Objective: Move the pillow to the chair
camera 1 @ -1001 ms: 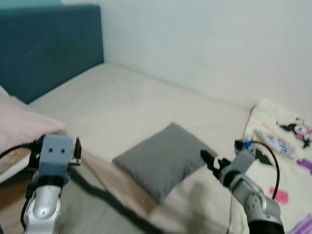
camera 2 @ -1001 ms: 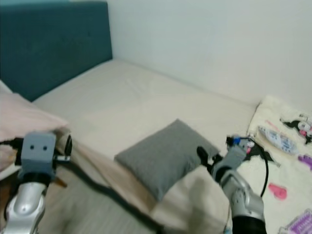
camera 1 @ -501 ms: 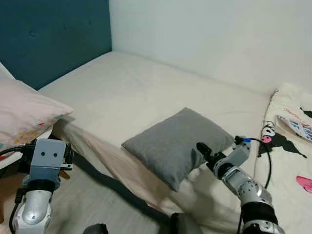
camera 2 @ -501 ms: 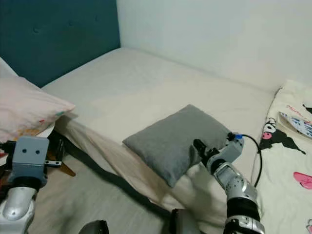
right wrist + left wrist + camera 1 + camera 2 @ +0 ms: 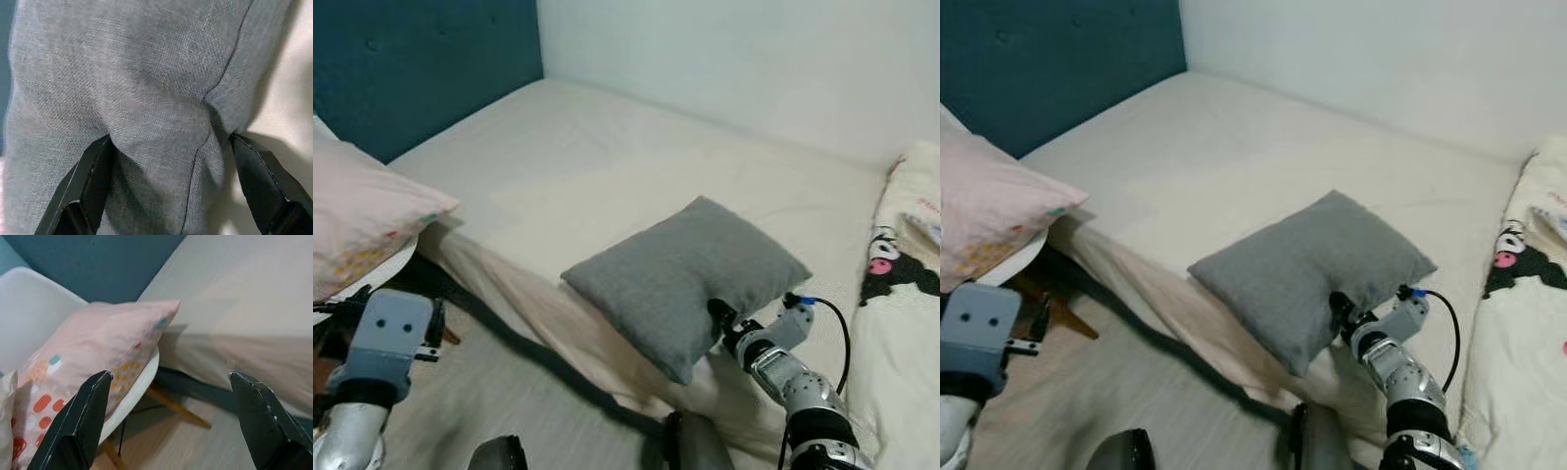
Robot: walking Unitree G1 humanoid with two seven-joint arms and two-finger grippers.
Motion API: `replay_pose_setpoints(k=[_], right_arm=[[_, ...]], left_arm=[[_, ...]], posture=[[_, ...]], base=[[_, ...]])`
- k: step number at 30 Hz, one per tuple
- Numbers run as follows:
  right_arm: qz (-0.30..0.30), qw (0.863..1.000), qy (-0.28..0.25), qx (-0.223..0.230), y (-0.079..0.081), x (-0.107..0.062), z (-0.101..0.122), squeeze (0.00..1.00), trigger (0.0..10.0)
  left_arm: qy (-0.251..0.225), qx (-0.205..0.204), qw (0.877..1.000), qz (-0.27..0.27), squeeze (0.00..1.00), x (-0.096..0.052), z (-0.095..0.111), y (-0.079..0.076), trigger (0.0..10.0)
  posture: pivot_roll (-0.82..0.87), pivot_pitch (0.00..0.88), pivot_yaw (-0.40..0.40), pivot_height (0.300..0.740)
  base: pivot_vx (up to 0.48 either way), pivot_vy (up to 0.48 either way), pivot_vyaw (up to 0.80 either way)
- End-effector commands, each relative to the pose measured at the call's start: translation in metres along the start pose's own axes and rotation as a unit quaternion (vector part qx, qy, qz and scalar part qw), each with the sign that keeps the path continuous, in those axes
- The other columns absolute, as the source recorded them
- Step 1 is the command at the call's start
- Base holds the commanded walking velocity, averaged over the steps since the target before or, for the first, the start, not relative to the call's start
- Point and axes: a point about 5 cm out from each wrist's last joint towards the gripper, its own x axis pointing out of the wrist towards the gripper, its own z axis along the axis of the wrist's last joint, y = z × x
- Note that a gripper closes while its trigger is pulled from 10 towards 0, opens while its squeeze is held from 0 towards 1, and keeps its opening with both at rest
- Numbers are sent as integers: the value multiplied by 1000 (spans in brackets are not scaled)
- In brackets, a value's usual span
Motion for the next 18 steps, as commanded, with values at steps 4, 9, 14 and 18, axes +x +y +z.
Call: replay_pose_setpoints(k=[4,9,14,18], right_arm=[[55,995,76,35,5,4,-27,0,10000],[76,992,89,45,11,9,-36,0,10000],[73,994,81,28,13,12,-37,0,10000],[92,994,37,34,21,16,-24,0,0]], left_arm=[[-4,26,1000,-8,0,-3,6,9,10000],[-6,43,999,-13,0,-7,10,17,10000],[-2,59,998,-19,0,-12,12,22,10000],[6,66,998,-17,0,-16,12,26,10000]], posture=[[76,190,-71,502],[105,221,-60,502],[125,235,-60,502],[142,246,-59,502]], base=[[0,0,0],[0,0,0],[0,0,0],[0,0,0]])
